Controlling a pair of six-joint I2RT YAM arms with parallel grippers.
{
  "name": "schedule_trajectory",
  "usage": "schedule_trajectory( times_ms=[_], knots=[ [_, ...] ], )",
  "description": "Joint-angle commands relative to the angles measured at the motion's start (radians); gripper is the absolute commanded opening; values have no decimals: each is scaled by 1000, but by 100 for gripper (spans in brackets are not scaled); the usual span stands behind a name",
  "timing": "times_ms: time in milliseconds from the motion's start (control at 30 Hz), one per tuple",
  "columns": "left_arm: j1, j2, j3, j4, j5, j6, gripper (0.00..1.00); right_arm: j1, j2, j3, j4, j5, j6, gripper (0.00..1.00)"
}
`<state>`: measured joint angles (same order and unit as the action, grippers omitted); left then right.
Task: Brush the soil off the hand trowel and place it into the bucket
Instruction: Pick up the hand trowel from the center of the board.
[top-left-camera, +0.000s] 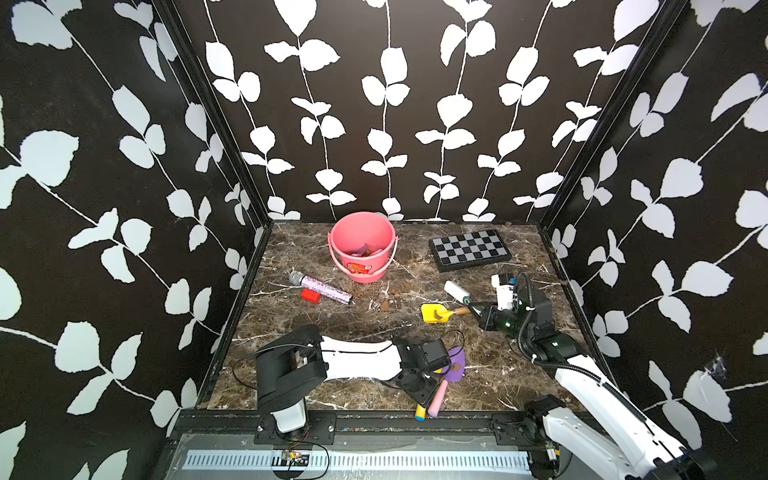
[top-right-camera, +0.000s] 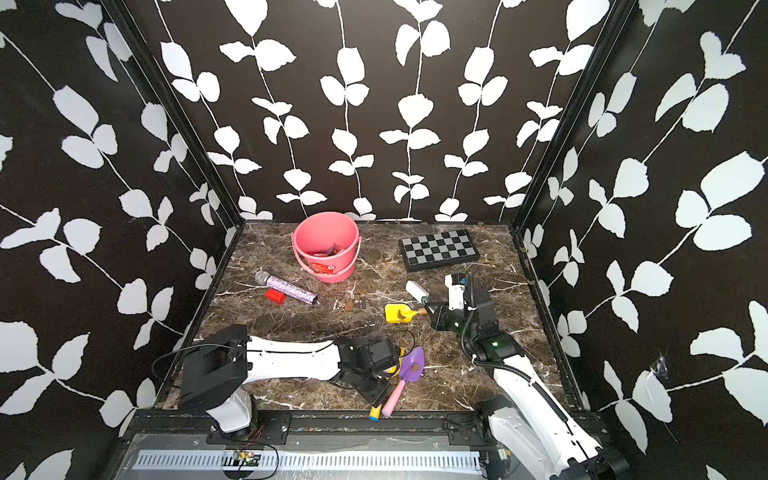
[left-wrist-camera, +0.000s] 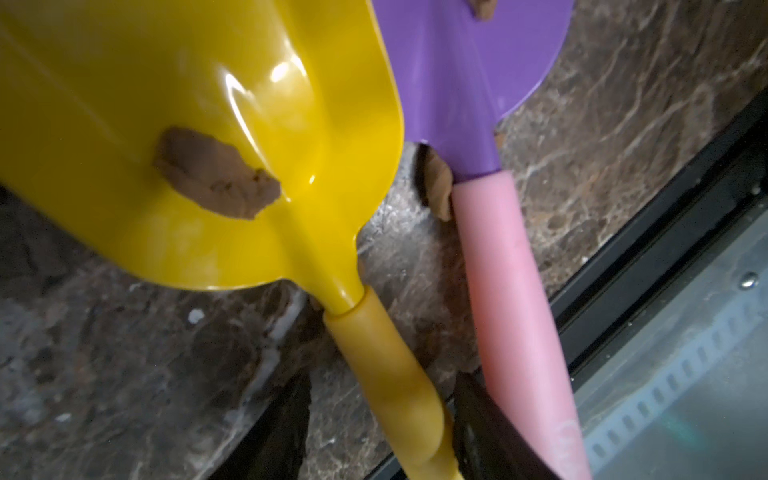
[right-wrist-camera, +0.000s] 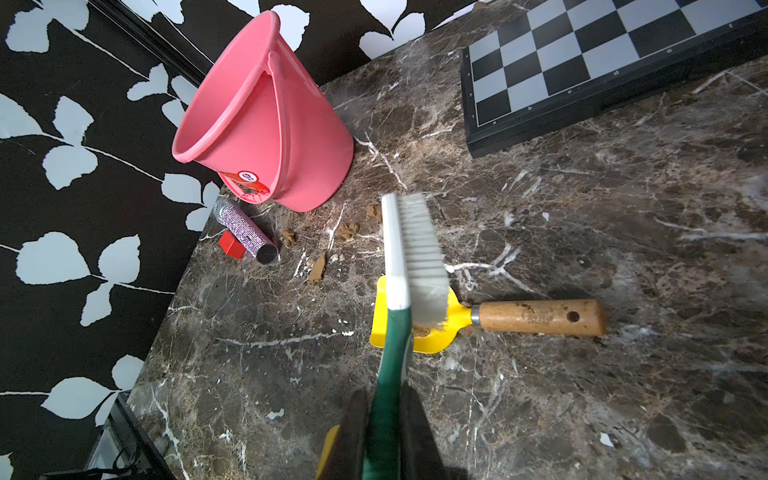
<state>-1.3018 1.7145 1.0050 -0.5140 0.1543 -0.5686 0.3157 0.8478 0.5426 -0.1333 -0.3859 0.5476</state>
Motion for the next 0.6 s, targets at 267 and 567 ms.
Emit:
schedule_trajectory(
  times_ms=[267, 567],
  knots=[
    [-1, -32, 1, -90, -101, -8, 42, -1, -25, -30, 42, -16, 12, 0],
    [2, -66, -34, -103, -159, -7, 28, -1, -13, -29, 55, -21, 20, 0]
  ],
)
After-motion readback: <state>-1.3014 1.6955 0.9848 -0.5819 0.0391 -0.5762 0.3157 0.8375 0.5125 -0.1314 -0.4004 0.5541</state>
